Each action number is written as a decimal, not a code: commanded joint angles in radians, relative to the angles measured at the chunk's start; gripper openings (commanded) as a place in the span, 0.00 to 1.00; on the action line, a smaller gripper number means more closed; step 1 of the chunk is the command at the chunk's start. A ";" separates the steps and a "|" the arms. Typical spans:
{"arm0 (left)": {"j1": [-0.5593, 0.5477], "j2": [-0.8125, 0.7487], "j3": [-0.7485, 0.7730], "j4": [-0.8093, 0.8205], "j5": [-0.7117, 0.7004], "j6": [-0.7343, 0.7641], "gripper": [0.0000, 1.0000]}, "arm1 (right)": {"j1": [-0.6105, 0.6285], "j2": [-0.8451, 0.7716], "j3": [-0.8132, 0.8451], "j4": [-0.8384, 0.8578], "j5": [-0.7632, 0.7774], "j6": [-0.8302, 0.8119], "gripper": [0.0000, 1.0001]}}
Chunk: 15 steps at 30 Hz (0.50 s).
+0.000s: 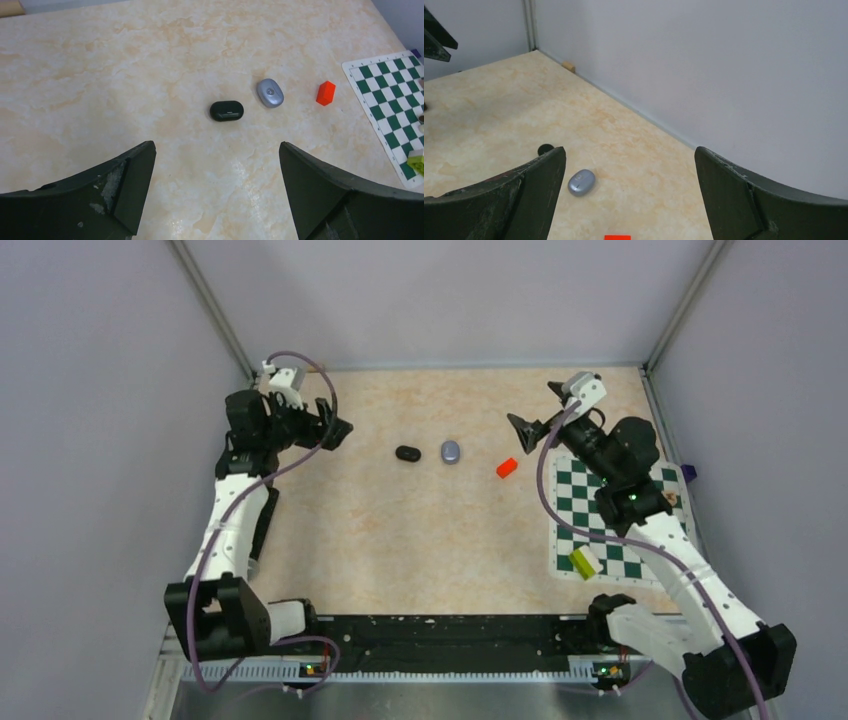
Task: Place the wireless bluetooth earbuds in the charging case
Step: Reset both arms
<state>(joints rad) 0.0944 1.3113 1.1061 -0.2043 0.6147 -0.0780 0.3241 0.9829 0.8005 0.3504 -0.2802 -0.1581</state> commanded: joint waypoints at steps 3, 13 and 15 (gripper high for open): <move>0.045 -0.180 -0.059 -0.036 0.180 0.169 0.99 | -0.005 -0.099 0.216 -0.477 -0.201 -0.189 0.99; 0.086 -0.324 -0.050 -0.271 0.273 0.416 0.99 | -0.005 -0.285 0.289 -0.652 0.131 -0.092 0.99; 0.086 -0.374 -0.047 -0.296 0.226 0.420 0.99 | -0.005 -0.322 0.293 -0.647 0.210 -0.031 0.99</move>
<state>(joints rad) 0.1719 1.0367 1.0470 -0.4217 0.8726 0.2382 0.3241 0.7273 1.0389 -0.2810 -0.2829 -0.3244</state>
